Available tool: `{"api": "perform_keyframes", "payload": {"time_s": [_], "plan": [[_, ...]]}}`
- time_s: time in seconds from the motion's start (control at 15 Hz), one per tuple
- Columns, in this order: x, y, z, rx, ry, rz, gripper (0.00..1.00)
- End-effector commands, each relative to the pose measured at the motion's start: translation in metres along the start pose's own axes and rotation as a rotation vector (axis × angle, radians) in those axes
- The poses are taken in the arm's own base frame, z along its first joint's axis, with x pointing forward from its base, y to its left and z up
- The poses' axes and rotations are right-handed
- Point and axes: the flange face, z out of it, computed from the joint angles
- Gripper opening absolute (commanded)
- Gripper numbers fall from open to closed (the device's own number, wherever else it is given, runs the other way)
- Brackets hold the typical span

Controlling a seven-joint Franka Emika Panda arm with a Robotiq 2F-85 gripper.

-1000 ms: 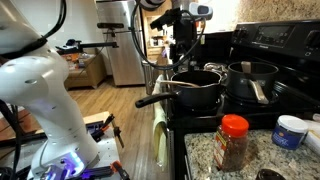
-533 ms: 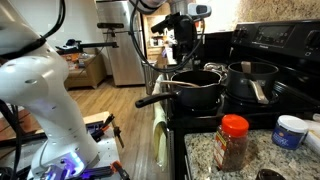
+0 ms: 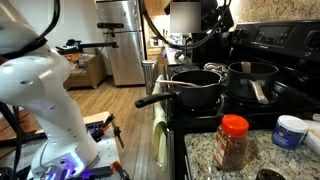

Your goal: Take the wooden spoon from the top right pot and place it in the bottom right pot then take the silver lid and place it on the top right pot

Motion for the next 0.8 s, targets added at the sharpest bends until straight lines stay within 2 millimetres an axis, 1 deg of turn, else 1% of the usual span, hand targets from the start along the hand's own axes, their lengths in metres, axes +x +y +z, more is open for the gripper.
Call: {"api": "perform_keyframes", "payload": {"time_s": [0.0,0.07,0.13,0.27,0.4,0.67,0.73], "plan": [[0.008,0.010,-0.010,-0.016,0.021,0.011,1.00],[0.016,0.018,-0.018,-0.026,0.037,0.021,1.00],[0.022,0.021,-0.020,-0.030,0.043,0.025,1.00],[0.027,0.021,-0.017,-0.032,0.038,0.023,1.00],[0.029,0.024,-0.012,0.005,0.036,-0.007,1.00],[0.049,0.046,-0.010,0.047,0.041,-0.170,1.00],[0.058,0.050,-0.007,0.071,0.039,-0.207,1.00]]}}
